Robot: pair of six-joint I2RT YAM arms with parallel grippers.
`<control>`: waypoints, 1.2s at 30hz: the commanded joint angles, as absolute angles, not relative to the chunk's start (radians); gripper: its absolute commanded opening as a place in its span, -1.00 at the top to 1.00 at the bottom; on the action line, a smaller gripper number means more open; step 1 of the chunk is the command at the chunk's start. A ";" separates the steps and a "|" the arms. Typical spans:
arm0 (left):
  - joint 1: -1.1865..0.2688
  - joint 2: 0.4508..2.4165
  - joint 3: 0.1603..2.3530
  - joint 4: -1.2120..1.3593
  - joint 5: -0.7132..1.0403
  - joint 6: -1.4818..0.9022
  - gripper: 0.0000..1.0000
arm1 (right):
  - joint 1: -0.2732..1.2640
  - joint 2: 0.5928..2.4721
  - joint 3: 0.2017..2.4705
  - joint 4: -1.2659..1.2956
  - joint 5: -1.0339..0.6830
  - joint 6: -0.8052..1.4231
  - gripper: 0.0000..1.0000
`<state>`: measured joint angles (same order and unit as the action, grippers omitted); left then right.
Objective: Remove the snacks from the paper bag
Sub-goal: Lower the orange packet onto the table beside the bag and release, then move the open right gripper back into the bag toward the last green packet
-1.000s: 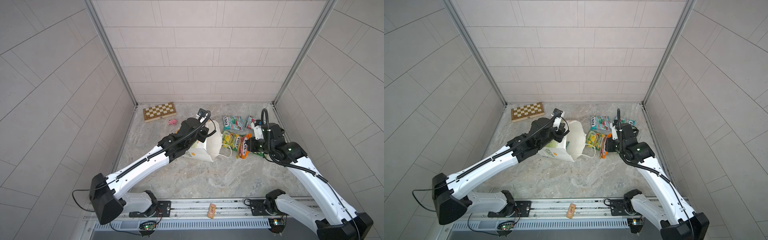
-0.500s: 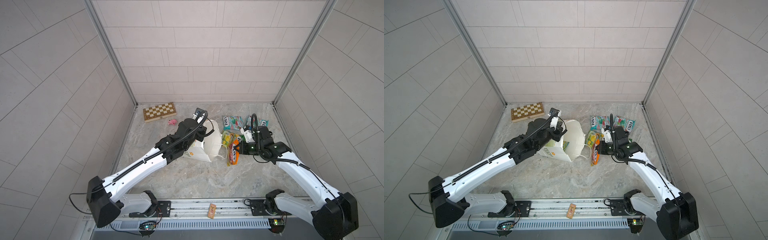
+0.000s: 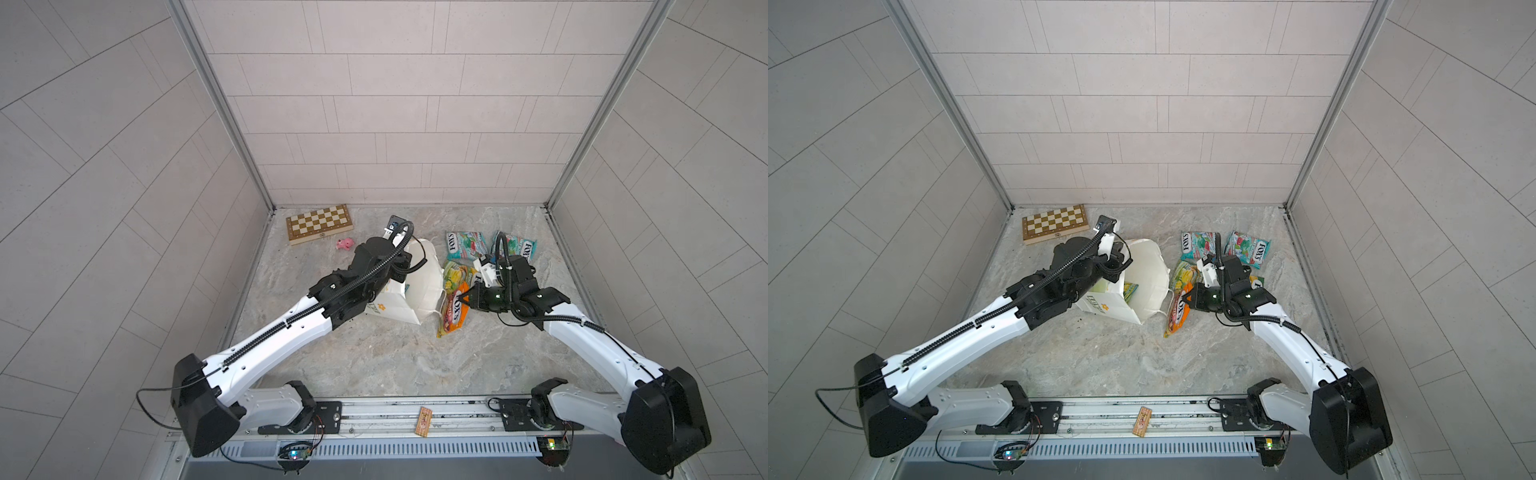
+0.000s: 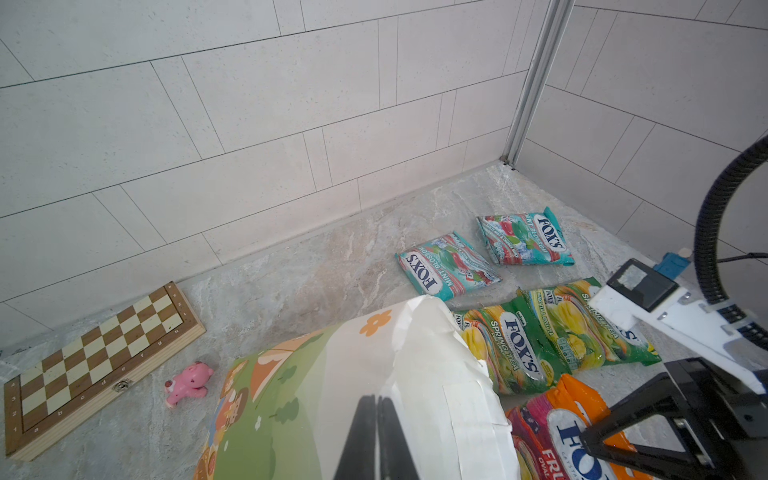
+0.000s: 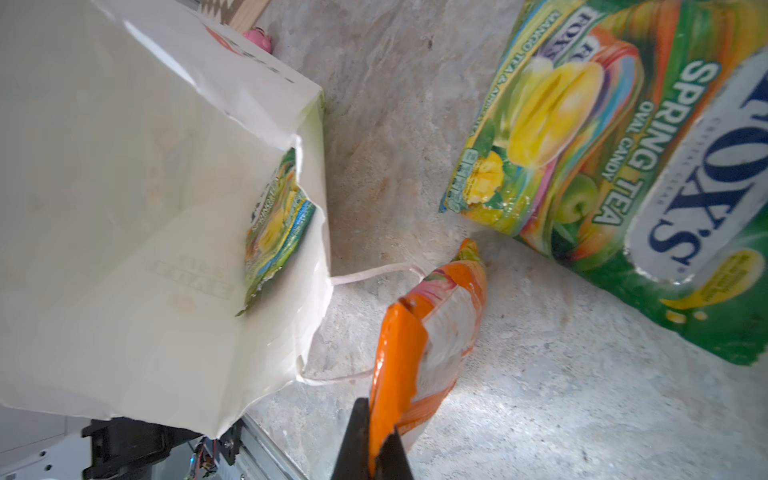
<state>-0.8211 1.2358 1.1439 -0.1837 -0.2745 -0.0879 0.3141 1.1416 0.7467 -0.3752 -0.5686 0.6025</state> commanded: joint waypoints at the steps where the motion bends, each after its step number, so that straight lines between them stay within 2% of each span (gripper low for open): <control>1: -0.824 1.218 1.139 -0.162 -0.281 -0.083 1.00 | 0.320 1.140 0.746 -0.463 -0.472 0.530 1.00; 4: -0.825 1.222 1.142 -0.168 -0.276 -0.087 1.00 | 0.319 1.153 0.750 -0.514 -0.415 0.503 0.99; 7: -0.825 1.225 1.145 -0.170 -0.275 -0.089 1.00 | 0.319 1.174 0.765 -0.567 -0.348 0.491 0.76; 10: -0.825 1.227 1.145 -0.170 -0.269 -0.089 1.00 | 0.319 1.191 0.778 -0.607 -0.285 0.469 0.67; 17: -0.824 1.229 1.146 -0.172 -0.268 -0.081 1.00 | 0.319 1.203 0.798 -0.667 -0.150 0.456 0.12; 24: -0.825 1.221 1.143 -0.172 -0.268 -0.080 1.00 | 0.319 1.177 0.822 -0.706 -0.067 0.448 -0.02; 31: -0.825 1.175 1.145 -0.203 -0.275 -0.053 1.00 | 0.319 1.109 0.826 -0.618 -0.254 0.443 -0.02; 36: -0.824 1.133 1.106 -0.225 -0.100 0.002 1.00 | 0.326 1.036 0.800 -0.474 -0.443 0.488 -0.01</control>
